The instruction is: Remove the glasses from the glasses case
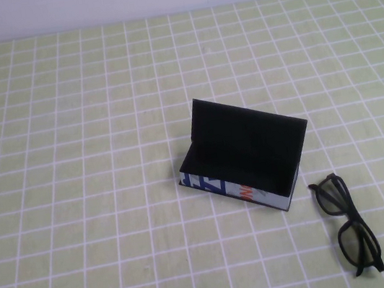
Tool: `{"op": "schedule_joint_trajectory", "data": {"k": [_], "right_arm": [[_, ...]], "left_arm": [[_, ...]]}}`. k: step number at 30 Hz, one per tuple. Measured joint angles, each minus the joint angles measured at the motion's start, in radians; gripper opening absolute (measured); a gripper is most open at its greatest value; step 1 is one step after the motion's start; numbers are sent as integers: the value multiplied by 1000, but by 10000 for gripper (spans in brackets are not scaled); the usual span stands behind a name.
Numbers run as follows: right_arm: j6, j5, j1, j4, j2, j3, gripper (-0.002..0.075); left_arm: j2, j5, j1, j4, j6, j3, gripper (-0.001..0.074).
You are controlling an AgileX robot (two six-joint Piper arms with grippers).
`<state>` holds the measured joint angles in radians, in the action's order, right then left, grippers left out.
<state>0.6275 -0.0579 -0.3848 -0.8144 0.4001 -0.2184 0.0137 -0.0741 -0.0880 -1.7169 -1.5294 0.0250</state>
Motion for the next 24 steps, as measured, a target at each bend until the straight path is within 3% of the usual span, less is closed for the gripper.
{"op": "schedule_joint_trajectory", "data": {"k": [3, 11, 24], "right_arm": [[5, 28, 31, 2, -43, 22, -18], [7, 21, 269, 2, -349, 171, -18], [7, 5, 299, 2, -407, 237, -18]], "left_arm": [[0, 0, 0, 0, 0, 0, -4], [0, 0, 0, 0, 0, 0, -4], [0, 0, 0, 0, 0, 0, -4]]}}
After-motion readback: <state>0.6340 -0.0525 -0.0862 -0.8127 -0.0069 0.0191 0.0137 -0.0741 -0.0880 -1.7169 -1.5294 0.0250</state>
